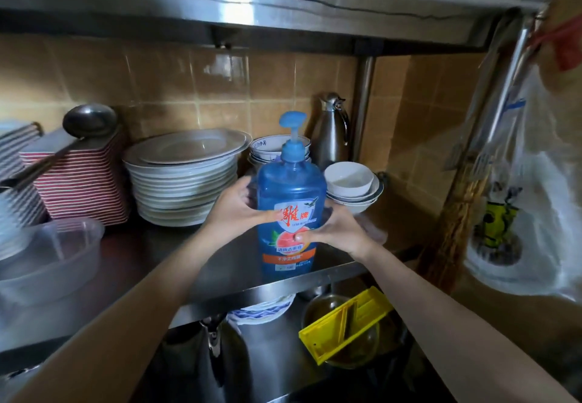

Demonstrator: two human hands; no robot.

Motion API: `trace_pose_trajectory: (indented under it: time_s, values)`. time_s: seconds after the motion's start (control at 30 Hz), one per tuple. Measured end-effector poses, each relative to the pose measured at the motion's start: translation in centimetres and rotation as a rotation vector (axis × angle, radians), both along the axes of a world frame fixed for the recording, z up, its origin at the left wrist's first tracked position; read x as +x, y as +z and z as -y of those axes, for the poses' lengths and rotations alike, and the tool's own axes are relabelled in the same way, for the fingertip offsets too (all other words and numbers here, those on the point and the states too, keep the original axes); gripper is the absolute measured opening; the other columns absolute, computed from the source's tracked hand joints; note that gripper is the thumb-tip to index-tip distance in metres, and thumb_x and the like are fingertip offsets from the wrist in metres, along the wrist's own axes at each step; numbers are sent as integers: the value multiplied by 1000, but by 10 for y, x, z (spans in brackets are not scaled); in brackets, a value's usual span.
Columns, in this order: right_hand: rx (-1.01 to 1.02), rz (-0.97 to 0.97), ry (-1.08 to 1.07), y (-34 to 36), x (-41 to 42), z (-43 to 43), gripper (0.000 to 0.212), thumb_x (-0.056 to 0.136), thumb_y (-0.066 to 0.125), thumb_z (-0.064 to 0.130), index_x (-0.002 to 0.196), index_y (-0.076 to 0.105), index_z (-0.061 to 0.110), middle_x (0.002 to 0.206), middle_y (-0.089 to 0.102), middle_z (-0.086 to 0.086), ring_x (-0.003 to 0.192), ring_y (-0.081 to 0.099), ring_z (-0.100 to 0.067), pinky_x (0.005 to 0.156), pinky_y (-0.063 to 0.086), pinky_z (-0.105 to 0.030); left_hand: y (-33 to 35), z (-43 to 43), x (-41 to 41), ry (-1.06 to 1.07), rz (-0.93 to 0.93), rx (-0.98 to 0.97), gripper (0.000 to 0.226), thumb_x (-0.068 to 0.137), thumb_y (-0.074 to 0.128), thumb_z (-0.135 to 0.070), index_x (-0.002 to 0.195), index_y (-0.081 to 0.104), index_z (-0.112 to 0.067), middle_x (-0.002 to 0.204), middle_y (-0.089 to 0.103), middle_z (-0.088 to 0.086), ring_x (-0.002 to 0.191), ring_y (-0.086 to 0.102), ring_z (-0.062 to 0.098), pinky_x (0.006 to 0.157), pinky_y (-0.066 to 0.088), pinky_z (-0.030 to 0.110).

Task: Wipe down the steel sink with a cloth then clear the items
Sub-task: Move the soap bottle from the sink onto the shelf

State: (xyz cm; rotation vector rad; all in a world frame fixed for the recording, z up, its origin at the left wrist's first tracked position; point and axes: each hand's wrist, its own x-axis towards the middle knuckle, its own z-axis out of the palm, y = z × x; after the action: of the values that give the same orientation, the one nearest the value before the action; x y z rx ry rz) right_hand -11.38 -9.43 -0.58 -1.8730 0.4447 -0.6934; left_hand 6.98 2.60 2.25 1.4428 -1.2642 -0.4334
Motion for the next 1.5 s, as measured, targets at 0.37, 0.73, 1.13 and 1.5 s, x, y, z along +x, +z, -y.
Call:
trace_pose_trajectory:
  time_s: [0.37, 0.73, 1.13, 1.5]
  values:
    - [69, -10, 7, -7, 35, 27, 67, 68, 81, 0, 130, 55, 8, 122, 66, -10, 113, 64, -20, 92, 54, -41, -9, 24, 36, 45, 4, 13, 55, 65, 84, -15, 113, 59, -24, 94, 71, -8, 80, 68, 1, 64, 51, 11]
    - [15, -145, -6, -3, 35, 31, 68, 73, 81, 14, 133, 48, 14, 129, 61, -3, 123, 54, -18, 101, 48, -37, -21, 34, 36, 19, -43, 15, 68, 73, 78, -22, 132, 46, -15, 116, 66, 3, 102, 64, 15, 82, 52, 27]
    - [91, -156, -235, -30, -54, -18, 71, 79, 73, 0, 141, 39, 5, 141, 48, -15, 129, 47, -22, 93, 42, -14, -54, -5, -1, 355, 75, -32, 75, 72, 79, -28, 132, 36, -15, 125, 44, 9, 101, 47, 17, 79, 37, 24]
    - [187, -287, -473, -100, -191, -60, 60, 83, 72, 10, 137, 47, 7, 132, 55, -13, 126, 50, -27, 97, 43, -29, -103, -28, -106, 186, 237, 64, 27, 76, 73, -6, 99, 60, -7, 90, 52, -1, 81, 49, 19, 74, 37, 25]
